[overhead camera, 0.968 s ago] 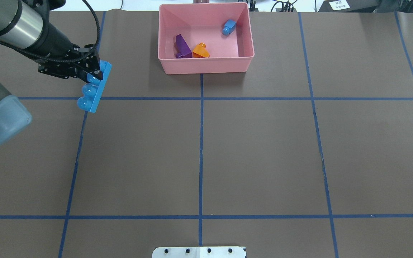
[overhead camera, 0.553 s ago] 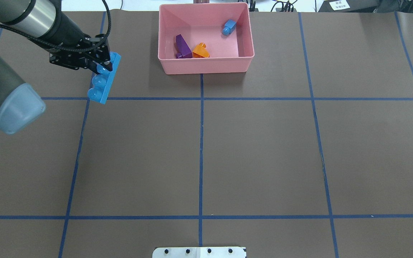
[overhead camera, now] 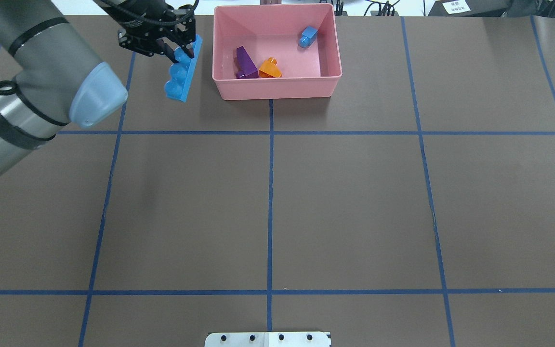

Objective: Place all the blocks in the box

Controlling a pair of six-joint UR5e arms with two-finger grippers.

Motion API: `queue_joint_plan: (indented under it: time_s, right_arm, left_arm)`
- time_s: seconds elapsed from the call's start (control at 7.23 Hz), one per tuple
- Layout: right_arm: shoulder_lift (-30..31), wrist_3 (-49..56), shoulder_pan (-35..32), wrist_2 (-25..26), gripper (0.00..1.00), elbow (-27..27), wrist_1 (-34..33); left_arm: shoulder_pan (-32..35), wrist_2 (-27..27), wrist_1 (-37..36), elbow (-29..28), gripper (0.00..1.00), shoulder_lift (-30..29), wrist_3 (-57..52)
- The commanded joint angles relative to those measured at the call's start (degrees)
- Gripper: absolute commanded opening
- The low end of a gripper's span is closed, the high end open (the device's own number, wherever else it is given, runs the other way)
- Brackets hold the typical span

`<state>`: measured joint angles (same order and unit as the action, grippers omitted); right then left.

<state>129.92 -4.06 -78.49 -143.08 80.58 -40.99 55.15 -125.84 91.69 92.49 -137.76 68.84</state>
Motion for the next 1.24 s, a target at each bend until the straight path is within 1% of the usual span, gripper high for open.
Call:
queue_joint_plan:
  time_s: [0.0, 0.14, 0.28, 0.41, 0.55, 0.69, 0.83, 0.97, 1.11]
  right_arm:
    - [-0.1, -2.8, 0.0, -0.1, 0.32, -0.3, -0.2]
    - [-0.5, -3.3, 0.0, -0.1, 0.00, -0.3, -0.3]
    - [-0.6, -3.0, 0.0, -0.1, 0.00, -0.3, -0.2]
    - [-0.5, -2.8, 0.0, -0.2, 0.00, -0.3, -0.1]
    - [-0.2, -2.8, 0.0, -0.6, 0.00, 0.2, 0.0]
    - [0.2, -2.9, 0.2, -3.3, 0.00, 1.1, 0.0]
    - [0.3, -3.1, 1.5, -5.4, 0.00, 3.2, -0.1]
    - [0.2, -3.2, 1.9, -8.2, 0.00, 3.6, -0.4]
    - [-0.2, -3.2, 1.8, -9.7, 0.00, 3.6, -0.5]
  left_arm:
    - [-0.2, 3.0, 10.7, -16.2, 0.00, -8.7, 4.3]
    - [-0.3, 3.0, 15.4, -21.7, 0.00, -10.7, 5.7]
    - [-0.4, 3.8, 16.4, -25.9, 0.00, -13.6, 5.9]
    - [-0.6, 6.8, 16.3, -29.4, 0.00, -17.2, 7.8]
    - [-0.9, 7.4, 16.3, -30.8, 0.00, -18.7, 8.7]
    - [-1.2, 7.5, 17.1, -32.0, 0.00, -19.8, 10.3]
    - [-2.2, 9.5, 20.9, -36.1, 0.00, -22.1, 13.6]
    - [-4.7, 16.3, 24.9, -39.5, 0.00, -22.9, 14.2]
    - [-6.2, 19.5, 29.6, -43.0, 0.00, -23.0, 14.6]
